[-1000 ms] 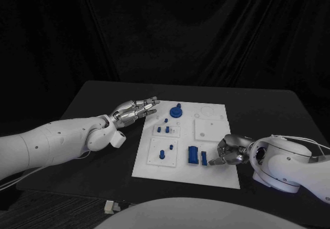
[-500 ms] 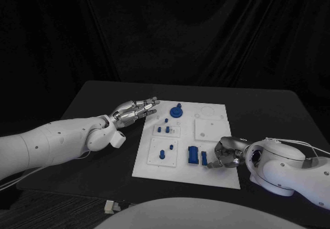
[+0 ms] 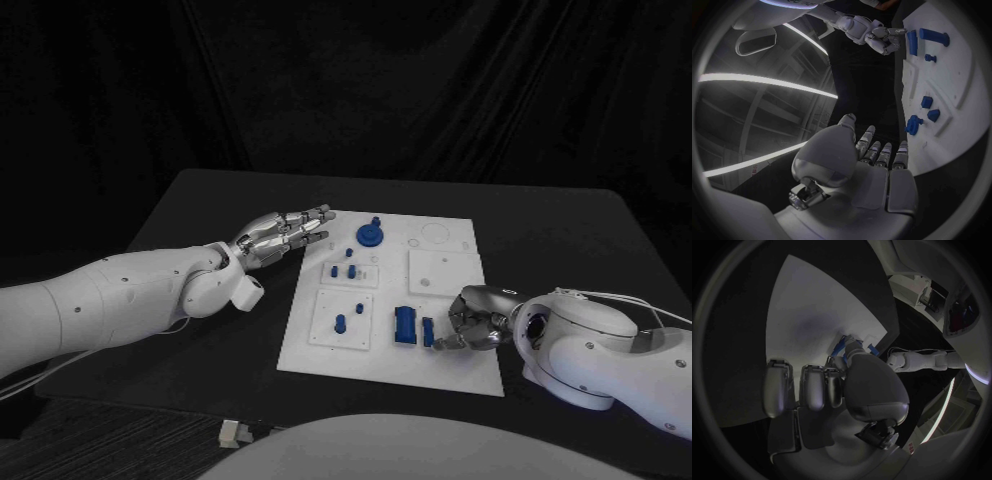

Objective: Assemble the parts on the task board

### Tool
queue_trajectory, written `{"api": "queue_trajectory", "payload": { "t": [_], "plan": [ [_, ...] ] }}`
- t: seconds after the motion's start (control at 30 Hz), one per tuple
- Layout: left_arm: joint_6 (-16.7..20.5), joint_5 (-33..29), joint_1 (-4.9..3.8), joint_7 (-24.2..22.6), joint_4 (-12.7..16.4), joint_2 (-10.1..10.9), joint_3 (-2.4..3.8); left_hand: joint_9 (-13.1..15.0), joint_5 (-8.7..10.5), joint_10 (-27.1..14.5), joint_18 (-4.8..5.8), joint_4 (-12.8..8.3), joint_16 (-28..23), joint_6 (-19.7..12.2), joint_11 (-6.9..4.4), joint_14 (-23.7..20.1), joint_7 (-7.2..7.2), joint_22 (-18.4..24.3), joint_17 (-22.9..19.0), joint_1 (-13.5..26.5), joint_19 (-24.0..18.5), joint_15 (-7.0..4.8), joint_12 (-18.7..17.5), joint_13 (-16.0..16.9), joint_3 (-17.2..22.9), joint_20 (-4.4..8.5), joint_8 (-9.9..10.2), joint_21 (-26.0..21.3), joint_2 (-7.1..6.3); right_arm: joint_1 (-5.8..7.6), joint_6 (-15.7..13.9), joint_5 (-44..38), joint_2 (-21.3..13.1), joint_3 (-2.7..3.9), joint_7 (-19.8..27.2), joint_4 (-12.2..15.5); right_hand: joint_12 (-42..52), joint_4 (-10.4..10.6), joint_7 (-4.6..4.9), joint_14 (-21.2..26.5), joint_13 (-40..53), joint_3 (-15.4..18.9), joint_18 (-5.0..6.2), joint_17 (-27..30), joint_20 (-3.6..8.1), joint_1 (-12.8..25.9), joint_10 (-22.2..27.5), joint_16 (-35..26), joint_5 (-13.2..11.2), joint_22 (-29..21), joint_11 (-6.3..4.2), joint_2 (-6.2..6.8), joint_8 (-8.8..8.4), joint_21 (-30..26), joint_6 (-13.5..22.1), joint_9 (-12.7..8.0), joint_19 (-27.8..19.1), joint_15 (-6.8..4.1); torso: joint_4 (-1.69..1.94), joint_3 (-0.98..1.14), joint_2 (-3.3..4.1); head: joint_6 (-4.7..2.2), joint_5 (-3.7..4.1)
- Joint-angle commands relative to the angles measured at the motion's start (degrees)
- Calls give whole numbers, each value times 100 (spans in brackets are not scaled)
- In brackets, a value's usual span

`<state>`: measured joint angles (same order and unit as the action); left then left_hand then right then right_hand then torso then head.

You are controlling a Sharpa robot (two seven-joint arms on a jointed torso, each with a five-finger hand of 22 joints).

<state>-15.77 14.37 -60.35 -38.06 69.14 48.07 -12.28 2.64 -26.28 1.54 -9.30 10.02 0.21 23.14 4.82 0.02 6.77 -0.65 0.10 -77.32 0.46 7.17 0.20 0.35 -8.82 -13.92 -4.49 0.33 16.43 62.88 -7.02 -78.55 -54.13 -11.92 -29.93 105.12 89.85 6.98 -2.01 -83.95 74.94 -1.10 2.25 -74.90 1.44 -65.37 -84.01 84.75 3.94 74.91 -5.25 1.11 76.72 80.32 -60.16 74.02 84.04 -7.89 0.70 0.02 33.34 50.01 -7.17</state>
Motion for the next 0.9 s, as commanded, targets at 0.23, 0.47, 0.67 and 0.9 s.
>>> {"api": "queue_trajectory", "payload": {
  "t": [0.23,0.47,0.67,0.9],
  "plan": [
    [-70,-36,16,-49,2,-10,6,6,-35,5,-105,-32,-21,3,53,-2,7,2,-10,-55,3,8,23,9,-11,5,-19,6,-6,-16,-11,-65,36,1,10,-38,15,80,-4,-396,1506,-10,2,-306,37,29,-599,44,-71,1209,-37,-114,104,26,-259,175,220,-56,-1,1,2,-1,-3],
    [-70,-36,21,-47,2,-12,6,6,-42,5,-104,-46,-21,5,58,-2,12,3,-10,-57,2,11,23,10,-1,2,-20,6,-2,-17,38,-64,119,2,-11,-121,15,93,-11,-400,1506,-12,0,-320,41,19,-599,52,-96,1213,-43,-160,141,37,-338,226,224,-61,0,1,2,-1,6],
    [-68,-36,23,-51,6,-9,6,6,-42,6,-104,-48,-21,4,58,-2,12,2,-10,-57,3,11,23,10,1,2,-20,6,-1,-17,132,-64,195,2,-31,-203,15,18,-29,-401,1506,-29,-2,-326,57,-144,-599,56,-109,1215,-60,-238,160,44,-379,279,228,-76,2,0,2,-1,4],
    [-68,-36,26,-57,3,-6,6,6,-41,5,-104,-49,-21,2,60,-2,13,2,-10,-55,3,10,23,9,3,2,-20,6,-1,-23,400,155,281,2,-72,-293,15,-177,-43,-409,1506,-9,-14,-375,74,-436,-599,78,-112,1231,-75,-238,180,97,-441,351,247,-91,0,0,3,-1,1]
  ]
}}
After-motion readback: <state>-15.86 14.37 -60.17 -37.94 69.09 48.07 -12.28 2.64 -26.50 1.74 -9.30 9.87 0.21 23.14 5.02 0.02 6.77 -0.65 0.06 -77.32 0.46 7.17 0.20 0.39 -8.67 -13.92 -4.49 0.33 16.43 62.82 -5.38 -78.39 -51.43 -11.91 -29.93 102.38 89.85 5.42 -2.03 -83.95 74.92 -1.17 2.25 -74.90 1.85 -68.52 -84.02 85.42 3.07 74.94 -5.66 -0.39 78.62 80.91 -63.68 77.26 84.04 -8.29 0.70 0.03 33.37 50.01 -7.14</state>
